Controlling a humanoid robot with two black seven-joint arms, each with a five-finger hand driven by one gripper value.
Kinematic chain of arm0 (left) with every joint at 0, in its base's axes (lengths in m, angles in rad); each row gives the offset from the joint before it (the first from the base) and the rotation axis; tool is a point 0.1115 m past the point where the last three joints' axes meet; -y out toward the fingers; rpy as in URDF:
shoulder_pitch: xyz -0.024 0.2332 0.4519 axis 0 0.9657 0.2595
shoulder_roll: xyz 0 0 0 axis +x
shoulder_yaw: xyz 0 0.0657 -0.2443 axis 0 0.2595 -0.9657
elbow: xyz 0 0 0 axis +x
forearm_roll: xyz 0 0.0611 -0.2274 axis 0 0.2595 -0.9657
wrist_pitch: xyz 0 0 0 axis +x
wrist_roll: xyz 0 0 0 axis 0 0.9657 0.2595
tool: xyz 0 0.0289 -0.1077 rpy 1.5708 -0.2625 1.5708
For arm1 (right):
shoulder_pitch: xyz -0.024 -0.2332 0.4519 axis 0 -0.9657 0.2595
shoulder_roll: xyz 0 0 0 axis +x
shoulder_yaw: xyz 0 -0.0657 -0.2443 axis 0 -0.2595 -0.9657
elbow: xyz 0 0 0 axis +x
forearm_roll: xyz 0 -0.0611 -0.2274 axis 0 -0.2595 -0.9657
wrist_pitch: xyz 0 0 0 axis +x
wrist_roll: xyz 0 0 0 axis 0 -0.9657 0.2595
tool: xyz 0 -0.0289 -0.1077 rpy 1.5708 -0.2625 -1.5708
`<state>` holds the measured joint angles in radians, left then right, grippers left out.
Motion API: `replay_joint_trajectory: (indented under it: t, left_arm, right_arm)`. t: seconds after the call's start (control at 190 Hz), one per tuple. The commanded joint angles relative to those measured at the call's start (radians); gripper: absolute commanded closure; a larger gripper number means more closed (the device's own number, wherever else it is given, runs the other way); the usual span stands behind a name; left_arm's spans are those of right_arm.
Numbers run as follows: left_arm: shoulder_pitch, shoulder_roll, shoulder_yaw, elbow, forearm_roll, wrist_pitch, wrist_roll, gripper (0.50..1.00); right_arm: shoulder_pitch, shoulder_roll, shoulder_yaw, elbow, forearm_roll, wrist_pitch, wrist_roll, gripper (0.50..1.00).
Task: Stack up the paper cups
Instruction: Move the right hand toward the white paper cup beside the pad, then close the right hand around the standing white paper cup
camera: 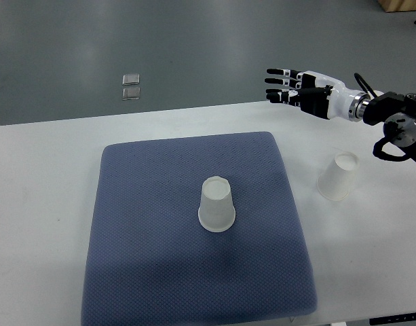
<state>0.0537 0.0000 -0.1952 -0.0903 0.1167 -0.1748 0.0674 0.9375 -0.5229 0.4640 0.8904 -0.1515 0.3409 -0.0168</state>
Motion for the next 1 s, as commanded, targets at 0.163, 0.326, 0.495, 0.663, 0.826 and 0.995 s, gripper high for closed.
replay_joint_trajectory:
  t: [0.163, 0.326, 0.495, 0.663, 0.826, 0.995]
  left_arm:
    - [0.000, 0.000, 0.000, 0.000, 0.000, 0.000, 0.000, 0.500]
    - [0.000, 0.000, -0.001, 0.000, 0.000, 0.000, 0.000, 0.500]
    - [0.000, 0.000, 0.000, 0.000, 0.000, 0.000, 0.000, 0.500]
    - [0.000, 0.000, 0.000, 0.000, 0.000, 0.000, 0.000, 0.500]
    - [0.000, 0.000, 0.000, 0.000, 0.000, 0.000, 0.000, 0.500]
    - [0.000, 0.000, -0.001, 0.000, 0.000, 0.000, 0.000, 0.500]
  right_arm:
    - [0.026, -0.137, -0.001, -0.002, -0.213, 0.090, 0.000, 0.577]
    - [0.029, -0.200, -0.008, 0.001, -0.365, 0.153, 0.051, 0.579]
    - [0.030, -0.284, -0.004, 0.036, -0.534, 0.211, 0.071, 0.576]
    - [0.064, -0.358, -0.021, 0.091, -0.746, 0.253, 0.149, 0.576]
    - [0.056, -0.443, -0.021, 0.202, -0.921, 0.253, 0.209, 0.576]
    - [0.040, -0.453, -0.057, 0.286, -1.013, 0.221, 0.222, 0.579]
